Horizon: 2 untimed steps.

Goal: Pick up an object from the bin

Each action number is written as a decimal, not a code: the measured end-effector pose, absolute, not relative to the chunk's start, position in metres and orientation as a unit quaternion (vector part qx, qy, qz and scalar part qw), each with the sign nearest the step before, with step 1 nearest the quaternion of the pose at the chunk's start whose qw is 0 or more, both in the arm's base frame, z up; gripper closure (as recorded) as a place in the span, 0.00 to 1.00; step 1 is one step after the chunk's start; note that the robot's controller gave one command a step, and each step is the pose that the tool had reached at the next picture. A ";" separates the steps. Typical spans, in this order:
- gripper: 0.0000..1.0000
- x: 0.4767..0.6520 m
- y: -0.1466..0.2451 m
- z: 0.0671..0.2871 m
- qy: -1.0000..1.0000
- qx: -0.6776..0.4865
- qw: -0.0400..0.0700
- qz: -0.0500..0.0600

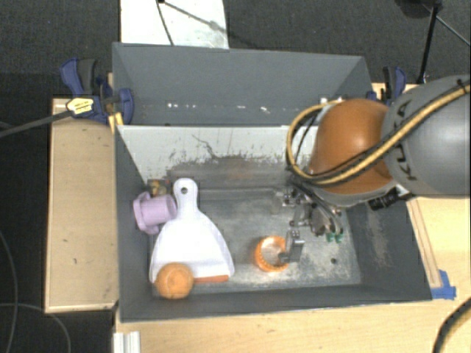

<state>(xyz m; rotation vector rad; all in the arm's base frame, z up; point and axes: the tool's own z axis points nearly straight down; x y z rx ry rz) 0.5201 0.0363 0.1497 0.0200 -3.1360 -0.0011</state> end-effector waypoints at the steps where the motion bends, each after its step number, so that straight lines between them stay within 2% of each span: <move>1: 0.00 0.522 0.036 0.154 -1.000 0.006 -0.001 0.000; 2: 0.00 0.514 0.039 0.086 -1.000 -0.030 -0.003 -0.001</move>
Offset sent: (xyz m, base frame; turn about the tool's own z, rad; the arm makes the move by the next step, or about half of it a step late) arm -0.0092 0.0033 -0.0797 0.0844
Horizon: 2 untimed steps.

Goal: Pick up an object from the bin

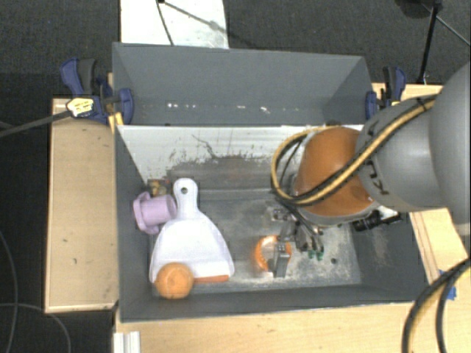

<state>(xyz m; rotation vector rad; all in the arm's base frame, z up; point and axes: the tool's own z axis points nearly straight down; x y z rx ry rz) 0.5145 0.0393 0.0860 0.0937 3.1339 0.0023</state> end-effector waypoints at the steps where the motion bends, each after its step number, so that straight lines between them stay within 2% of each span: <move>1: 0.00 0.507 0.037 0.112 1.000 0.022 -0.002 0.000; 2: 0.00 0.509 0.034 0.151 1.000 0.019 0.003 0.000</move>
Offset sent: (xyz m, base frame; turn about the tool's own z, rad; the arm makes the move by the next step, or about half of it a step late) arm -0.0084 -0.0145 0.0140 -0.0508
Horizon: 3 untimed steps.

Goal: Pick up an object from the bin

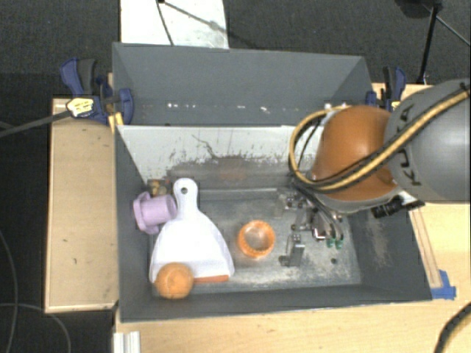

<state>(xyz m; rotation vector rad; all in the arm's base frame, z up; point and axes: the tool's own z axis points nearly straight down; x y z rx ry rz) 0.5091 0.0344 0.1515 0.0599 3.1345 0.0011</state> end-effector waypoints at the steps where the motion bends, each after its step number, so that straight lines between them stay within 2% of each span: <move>1: 0.00 0.485 0.051 0.077 1.000 0.026 0.003 0.001; 2: 1.00 0.488 0.071 0.071 1.000 0.000 0.001 0.001; 3: 1.00 0.488 0.071 0.071 1.000 0.000 0.001 0.001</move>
Offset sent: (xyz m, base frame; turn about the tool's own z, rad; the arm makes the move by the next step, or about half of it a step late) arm -0.0218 0.0357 -0.0815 -0.0401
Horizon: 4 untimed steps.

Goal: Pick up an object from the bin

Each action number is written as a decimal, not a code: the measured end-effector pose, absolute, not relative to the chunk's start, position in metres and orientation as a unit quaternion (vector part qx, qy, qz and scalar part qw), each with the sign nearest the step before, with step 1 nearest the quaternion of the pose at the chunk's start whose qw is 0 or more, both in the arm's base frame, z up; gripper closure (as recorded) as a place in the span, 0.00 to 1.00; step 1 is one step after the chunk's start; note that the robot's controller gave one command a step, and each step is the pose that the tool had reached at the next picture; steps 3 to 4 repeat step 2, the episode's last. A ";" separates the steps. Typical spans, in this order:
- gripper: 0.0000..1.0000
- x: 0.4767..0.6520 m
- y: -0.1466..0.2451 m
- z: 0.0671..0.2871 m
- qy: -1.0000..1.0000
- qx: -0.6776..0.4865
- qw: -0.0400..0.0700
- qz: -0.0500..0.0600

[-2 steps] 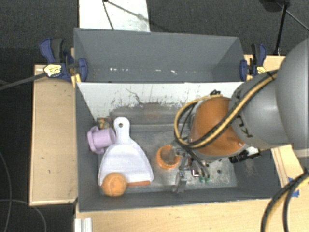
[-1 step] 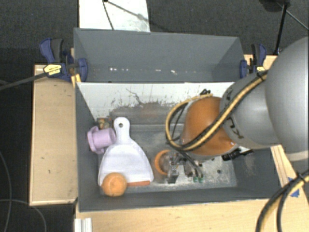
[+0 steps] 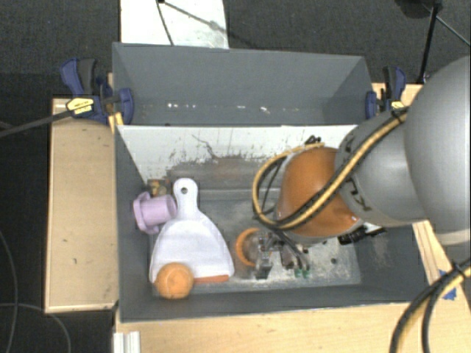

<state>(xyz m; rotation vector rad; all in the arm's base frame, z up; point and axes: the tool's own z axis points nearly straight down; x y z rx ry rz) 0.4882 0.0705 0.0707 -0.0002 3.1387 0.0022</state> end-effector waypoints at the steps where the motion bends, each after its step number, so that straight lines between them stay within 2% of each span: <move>1: 1.00 0.488 0.070 0.071 1.000 0.000 0.002 0.001; 4: 1.00 0.488 0.070 0.072 1.000 0.000 0.002 0.001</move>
Offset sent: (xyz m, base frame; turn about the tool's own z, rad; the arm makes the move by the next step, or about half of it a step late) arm -0.0001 -0.0001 0.0009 0.0000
